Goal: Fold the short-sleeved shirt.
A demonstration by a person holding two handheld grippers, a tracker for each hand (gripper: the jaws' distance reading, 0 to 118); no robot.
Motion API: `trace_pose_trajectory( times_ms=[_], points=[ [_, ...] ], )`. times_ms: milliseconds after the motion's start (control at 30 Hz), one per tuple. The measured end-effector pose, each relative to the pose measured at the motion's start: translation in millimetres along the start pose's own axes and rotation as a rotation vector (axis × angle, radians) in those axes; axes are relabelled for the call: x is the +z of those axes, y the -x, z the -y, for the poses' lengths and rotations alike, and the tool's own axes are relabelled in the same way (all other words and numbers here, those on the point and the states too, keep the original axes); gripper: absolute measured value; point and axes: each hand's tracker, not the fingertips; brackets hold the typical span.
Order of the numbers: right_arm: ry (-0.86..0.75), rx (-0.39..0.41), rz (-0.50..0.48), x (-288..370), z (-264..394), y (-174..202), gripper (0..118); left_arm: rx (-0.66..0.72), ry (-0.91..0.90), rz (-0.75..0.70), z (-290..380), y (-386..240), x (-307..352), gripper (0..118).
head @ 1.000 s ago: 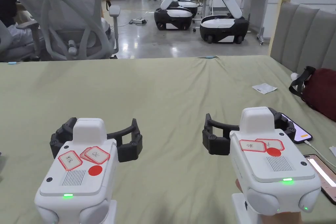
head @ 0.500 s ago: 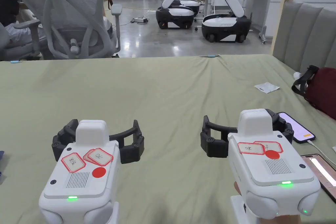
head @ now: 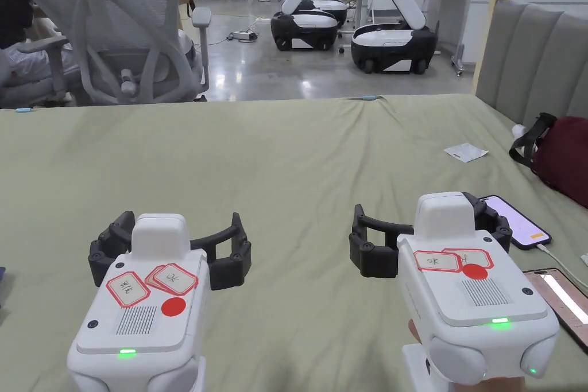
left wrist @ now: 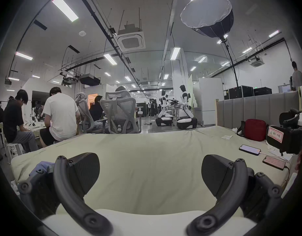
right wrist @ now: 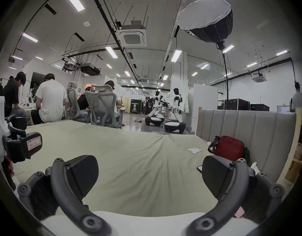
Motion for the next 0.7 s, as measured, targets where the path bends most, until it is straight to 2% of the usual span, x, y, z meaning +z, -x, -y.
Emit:
trace_pose_trajectory(
  times_ms=[700],
  points=[
    [0.0,-0.003,-0.002,0.3,-0.1,-3.2,118,-0.022,-0.005,0.012,-3.4,-4.1,0.7,118]
  ],
)
